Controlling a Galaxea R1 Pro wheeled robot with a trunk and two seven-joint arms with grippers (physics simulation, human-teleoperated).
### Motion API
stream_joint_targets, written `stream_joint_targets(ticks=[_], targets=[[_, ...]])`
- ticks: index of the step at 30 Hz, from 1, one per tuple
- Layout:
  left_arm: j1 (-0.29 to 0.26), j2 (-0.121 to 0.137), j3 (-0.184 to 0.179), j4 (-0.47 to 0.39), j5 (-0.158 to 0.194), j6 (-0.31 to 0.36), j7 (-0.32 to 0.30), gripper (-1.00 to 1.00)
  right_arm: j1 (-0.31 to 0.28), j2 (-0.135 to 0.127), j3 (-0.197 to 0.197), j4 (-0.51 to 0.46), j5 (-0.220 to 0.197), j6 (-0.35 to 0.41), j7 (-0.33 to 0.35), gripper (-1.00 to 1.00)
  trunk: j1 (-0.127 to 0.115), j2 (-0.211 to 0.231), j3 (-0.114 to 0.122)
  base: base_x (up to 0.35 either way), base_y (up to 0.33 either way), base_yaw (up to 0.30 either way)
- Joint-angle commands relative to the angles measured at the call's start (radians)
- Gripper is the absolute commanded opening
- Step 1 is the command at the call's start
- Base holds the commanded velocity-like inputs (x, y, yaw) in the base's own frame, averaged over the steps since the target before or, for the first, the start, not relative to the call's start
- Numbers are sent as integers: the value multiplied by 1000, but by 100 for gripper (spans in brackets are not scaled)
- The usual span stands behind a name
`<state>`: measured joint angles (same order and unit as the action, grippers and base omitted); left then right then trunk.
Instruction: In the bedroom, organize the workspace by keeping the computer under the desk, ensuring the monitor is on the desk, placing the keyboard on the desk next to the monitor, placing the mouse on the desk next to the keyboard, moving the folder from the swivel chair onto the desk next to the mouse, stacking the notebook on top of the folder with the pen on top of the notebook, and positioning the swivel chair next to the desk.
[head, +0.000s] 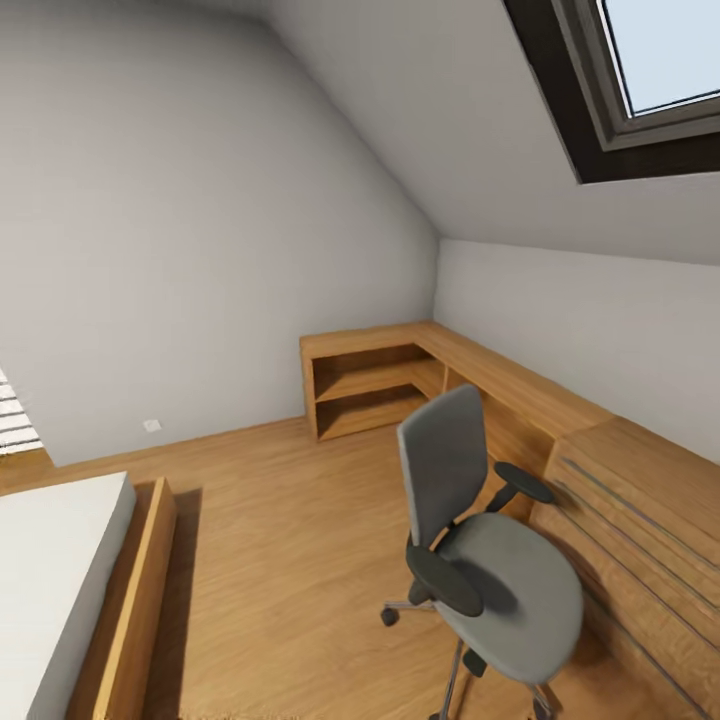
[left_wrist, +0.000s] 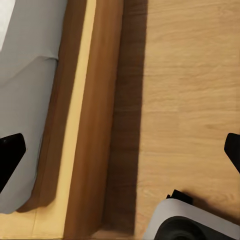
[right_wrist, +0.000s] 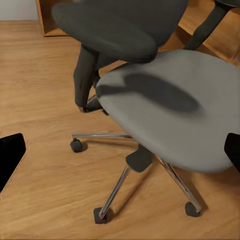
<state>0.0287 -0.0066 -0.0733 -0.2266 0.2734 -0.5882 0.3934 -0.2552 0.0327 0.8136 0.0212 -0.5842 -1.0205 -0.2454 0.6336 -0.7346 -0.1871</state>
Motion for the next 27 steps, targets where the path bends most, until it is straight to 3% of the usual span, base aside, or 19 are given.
stream_joint_targets(ticks=[1,13,27], targets=[[0,0,-8,-2,7,-1,6,100,-1,1,9,2,-3,-2,-5,100,0,-1,-1,0,0,286],[0,1,-8,-2,7,-2,6,100,-1,1,9,2,-3,2,-5,100,0,-1,-1,28,0,286],[0,-2,-8,-2,7,-2,5,100,-1,1,9,2,-3,2,-4,100,0,-1,-1,278,0,286]])
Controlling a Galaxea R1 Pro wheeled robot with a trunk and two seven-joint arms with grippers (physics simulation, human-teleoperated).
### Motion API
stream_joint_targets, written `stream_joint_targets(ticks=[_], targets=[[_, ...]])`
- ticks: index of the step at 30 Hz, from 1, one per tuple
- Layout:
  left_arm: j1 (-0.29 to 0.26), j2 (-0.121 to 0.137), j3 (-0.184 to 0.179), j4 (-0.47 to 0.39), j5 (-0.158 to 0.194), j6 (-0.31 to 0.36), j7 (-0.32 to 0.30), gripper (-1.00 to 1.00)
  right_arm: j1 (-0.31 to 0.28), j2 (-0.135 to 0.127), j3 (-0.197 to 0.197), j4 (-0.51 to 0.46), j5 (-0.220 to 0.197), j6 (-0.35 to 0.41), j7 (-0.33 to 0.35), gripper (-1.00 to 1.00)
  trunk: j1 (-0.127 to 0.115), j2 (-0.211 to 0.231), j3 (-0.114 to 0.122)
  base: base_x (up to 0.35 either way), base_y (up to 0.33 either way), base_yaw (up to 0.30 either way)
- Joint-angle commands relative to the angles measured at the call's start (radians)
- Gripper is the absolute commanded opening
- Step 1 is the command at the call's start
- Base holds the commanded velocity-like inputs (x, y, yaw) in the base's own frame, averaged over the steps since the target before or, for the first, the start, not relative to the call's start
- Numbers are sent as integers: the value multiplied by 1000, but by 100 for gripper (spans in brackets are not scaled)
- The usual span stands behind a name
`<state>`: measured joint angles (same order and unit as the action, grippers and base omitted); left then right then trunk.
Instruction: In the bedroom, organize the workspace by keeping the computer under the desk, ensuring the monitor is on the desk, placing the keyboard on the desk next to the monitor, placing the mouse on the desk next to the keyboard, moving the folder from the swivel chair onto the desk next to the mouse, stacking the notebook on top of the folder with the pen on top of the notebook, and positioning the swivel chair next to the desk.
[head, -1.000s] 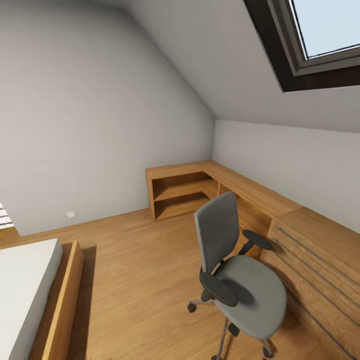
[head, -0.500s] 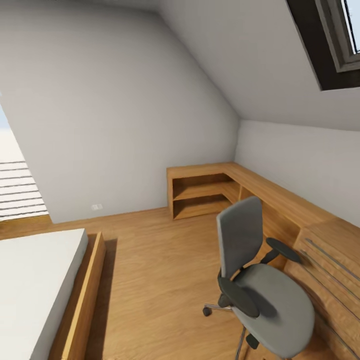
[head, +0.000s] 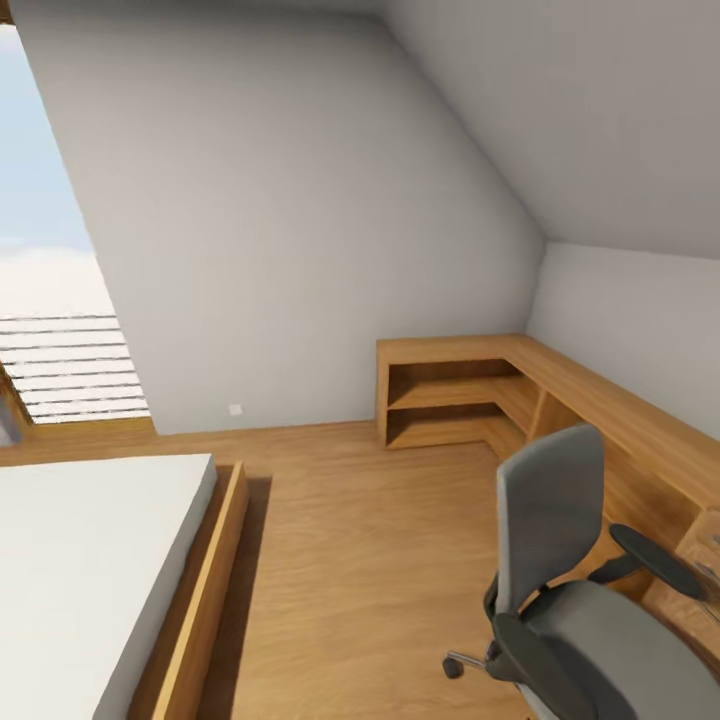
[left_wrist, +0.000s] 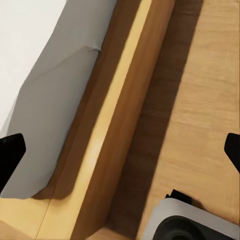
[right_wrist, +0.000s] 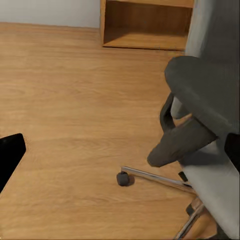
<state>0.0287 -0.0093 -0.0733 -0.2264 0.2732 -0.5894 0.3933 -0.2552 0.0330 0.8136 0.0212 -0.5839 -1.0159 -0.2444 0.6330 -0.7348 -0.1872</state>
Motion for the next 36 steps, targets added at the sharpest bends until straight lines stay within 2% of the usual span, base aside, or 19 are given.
stream_joint_targets(ticks=[1,7,16,26,36], targets=[[0,0,-8,-2,7,-1,6,100,-1,1,9,2,-4,-3,-5,100,1,-1,-1,323,0,286],[0,0,-8,-2,7,-1,6,100,-1,1,9,2,-4,-1,-4,100,1,-1,-1,248,0,286],[0,0,-8,-2,8,1,6,100,-1,1,9,2,-4,0,-2,100,1,-1,-1,48,0,233],[0,0,-8,-2,8,2,6,100,-1,1,9,2,-4,46,-2,100,1,-1,-1,31,0,40],[0,0,-8,-2,8,2,6,100,-1,1,10,1,-4,88,-1,100,1,-1,-1,271,0,3]])
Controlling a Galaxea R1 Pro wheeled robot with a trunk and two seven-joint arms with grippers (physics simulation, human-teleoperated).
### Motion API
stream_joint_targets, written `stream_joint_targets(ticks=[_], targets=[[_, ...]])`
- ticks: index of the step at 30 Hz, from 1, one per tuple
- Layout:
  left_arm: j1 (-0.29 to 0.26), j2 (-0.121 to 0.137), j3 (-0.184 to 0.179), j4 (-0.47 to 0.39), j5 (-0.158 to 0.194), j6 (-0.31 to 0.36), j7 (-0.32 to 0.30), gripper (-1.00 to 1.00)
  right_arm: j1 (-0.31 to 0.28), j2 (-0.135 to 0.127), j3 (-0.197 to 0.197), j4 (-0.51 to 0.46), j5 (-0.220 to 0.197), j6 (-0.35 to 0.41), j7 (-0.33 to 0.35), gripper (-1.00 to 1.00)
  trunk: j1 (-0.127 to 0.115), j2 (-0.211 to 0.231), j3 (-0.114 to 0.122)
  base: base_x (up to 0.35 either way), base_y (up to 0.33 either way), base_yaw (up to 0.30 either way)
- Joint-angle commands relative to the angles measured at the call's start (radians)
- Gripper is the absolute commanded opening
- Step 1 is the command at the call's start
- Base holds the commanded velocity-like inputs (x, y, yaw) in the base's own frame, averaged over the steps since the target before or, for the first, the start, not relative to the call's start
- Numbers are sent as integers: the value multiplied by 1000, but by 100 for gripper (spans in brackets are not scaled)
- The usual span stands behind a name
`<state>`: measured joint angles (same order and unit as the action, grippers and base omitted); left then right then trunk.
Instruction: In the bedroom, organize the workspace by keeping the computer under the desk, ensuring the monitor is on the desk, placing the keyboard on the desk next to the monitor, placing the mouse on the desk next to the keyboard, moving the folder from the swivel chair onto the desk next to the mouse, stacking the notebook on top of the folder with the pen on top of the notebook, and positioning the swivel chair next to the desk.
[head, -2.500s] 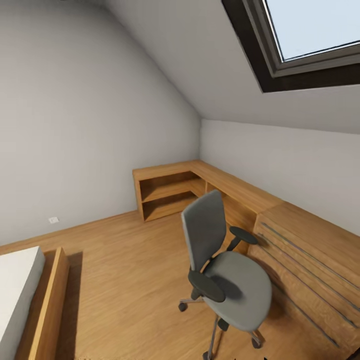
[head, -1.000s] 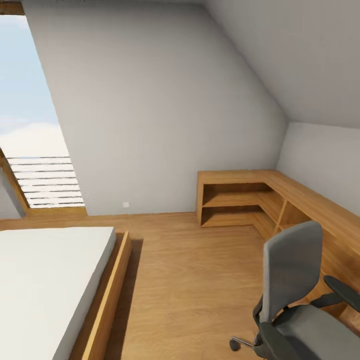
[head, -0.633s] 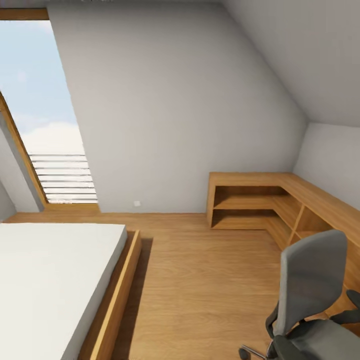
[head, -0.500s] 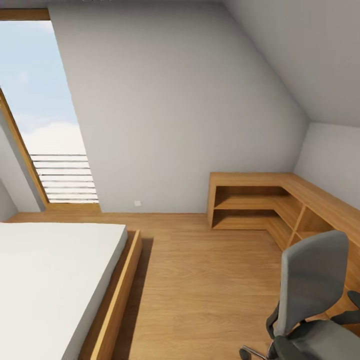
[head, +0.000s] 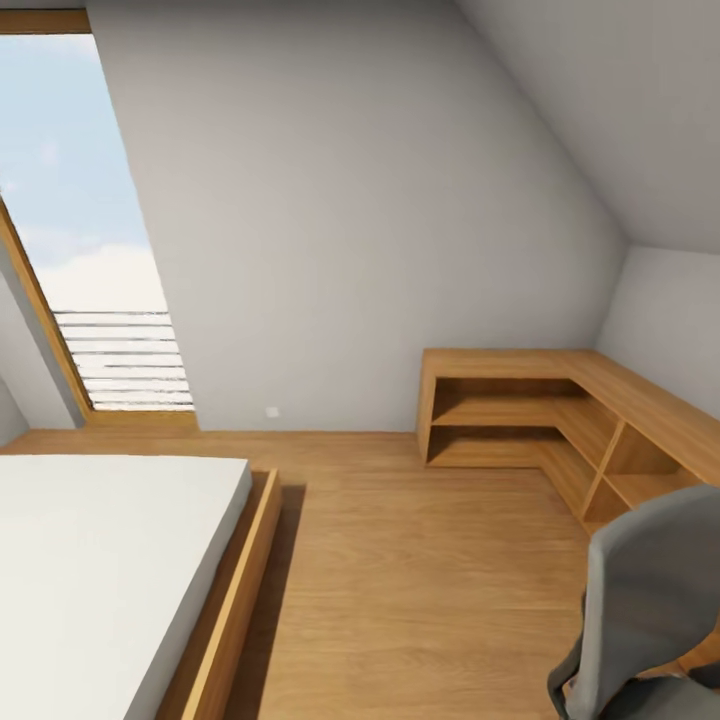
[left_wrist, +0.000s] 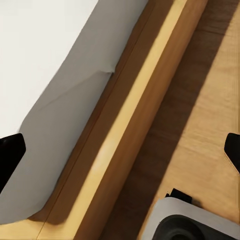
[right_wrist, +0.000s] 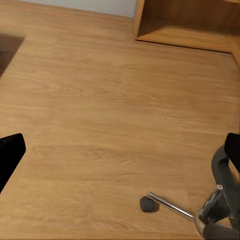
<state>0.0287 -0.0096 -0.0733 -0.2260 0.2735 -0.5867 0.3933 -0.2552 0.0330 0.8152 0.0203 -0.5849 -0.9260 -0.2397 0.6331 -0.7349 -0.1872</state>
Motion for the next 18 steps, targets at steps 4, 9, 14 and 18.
stream_joint_targets(ticks=[4,9,14,18], targets=[[0,0,-8,-2,7,-1,5,100,-1,1,9,2,-3,0,-6,100,1,-1,-1,318,0,0],[0,0,-8,-2,7,-1,5,100,-1,1,9,2,-3,1,-6,100,1,-1,-1,316,0,0],[0,0,-8,-2,7,-1,5,100,-1,1,9,2,-3,1,-6,100,1,-1,-1,307,0,0],[0,0,-8,-2,7,-1,5,100,-1,0,9,1,-3,1,-6,100,1,-1,-1,301,0,0]])
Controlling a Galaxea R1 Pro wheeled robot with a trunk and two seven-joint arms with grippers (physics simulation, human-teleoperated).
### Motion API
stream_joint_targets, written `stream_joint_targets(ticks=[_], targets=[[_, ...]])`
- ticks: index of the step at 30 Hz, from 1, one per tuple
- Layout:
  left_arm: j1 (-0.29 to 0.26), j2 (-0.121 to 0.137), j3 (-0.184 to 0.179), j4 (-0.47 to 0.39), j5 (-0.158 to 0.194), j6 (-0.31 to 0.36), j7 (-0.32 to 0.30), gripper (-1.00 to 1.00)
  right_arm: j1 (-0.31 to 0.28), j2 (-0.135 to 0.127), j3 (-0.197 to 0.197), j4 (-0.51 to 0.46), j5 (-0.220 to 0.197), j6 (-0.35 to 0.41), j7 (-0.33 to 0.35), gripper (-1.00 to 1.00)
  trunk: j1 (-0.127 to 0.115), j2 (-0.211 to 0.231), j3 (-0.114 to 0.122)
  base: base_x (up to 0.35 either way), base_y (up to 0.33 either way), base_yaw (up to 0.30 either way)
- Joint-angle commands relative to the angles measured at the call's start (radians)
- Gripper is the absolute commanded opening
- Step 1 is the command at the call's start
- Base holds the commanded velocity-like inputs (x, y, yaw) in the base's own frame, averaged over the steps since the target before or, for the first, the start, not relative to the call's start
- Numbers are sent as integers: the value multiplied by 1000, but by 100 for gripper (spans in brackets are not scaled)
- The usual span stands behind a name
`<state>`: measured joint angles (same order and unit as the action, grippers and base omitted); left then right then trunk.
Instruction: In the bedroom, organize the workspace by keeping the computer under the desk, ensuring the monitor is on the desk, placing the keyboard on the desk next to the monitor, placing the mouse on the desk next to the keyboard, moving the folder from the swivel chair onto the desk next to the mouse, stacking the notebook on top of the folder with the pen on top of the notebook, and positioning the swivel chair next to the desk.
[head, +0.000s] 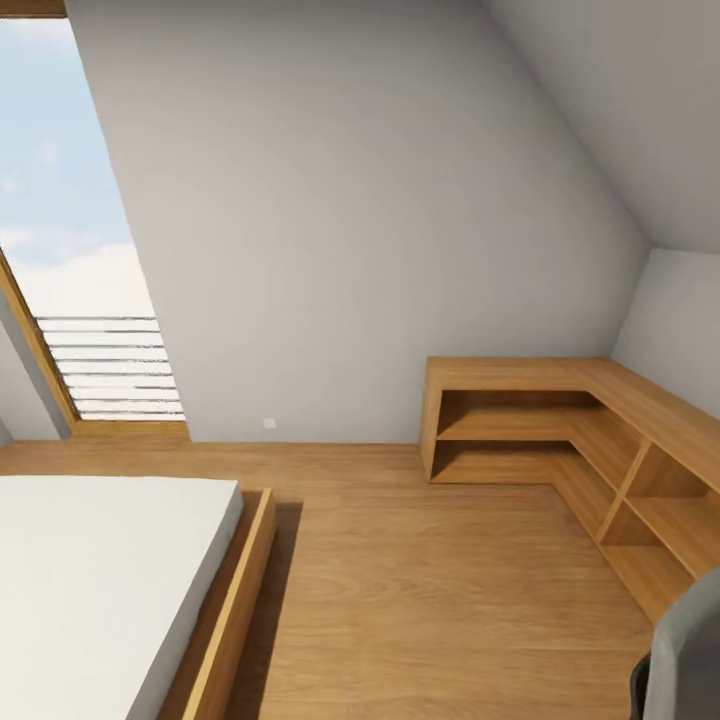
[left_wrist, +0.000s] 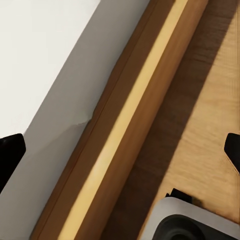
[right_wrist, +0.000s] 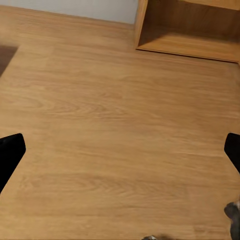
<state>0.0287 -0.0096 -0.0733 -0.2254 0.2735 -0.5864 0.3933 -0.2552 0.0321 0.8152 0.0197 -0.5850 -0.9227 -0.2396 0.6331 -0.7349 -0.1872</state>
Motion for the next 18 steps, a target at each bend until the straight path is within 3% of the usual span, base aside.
stream_joint_targets(ticks=[1,18], targets=[[0,0,-8,-2,7,-1,6,100,-1,1,9,2,-3,-2,-6,100,1,-1,-1,299,0,0],[0,0,-8,-2,7,-1,6,100,-1,1,9,3,-3,-1,-6,100,1,-1,-1,292,0,0]])
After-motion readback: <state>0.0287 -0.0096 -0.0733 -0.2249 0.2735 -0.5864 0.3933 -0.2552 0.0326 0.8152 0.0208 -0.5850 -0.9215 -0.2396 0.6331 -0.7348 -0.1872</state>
